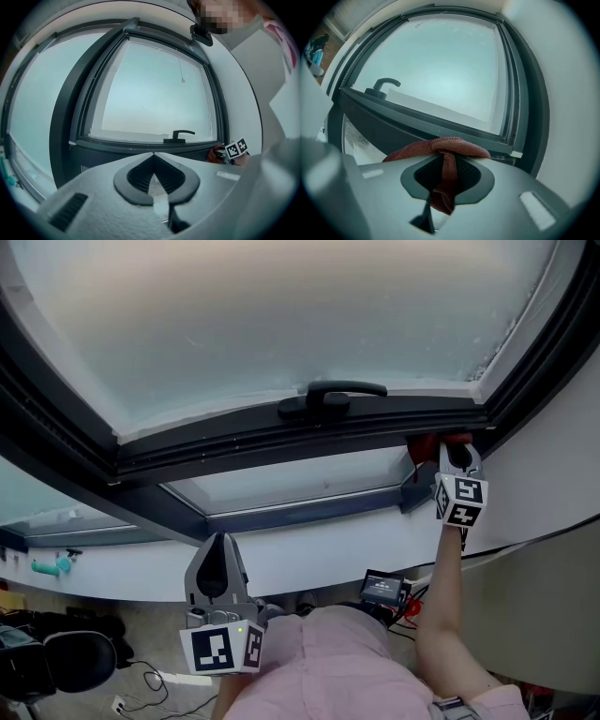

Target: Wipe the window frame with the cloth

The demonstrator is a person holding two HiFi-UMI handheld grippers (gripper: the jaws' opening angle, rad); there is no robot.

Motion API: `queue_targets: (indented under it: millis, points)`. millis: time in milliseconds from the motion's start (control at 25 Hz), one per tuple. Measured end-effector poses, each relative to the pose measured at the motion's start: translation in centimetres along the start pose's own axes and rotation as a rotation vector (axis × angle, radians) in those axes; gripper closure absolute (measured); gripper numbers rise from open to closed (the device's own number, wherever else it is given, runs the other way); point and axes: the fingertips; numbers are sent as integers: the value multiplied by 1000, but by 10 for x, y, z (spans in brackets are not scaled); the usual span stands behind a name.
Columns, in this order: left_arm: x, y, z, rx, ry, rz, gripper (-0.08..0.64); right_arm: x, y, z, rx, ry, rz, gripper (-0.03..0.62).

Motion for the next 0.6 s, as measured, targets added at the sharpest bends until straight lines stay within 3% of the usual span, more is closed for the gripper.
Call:
queue_targets:
  millis: [200, 600]
  points:
    - [-4, -5, 2, -2, -3, -8, 563, -7, 49, 17, 146, -12, 160, 523]
    - [-5, -10, -4, -9, 17, -22, 563, 0, 82, 24, 125, -55, 206, 523]
Point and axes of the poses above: the fingertips, and each gripper's own axes: x forward along the fingers, y to its right, z out of its underside, and after that the axes turned 6 degrees about -z, right-handed
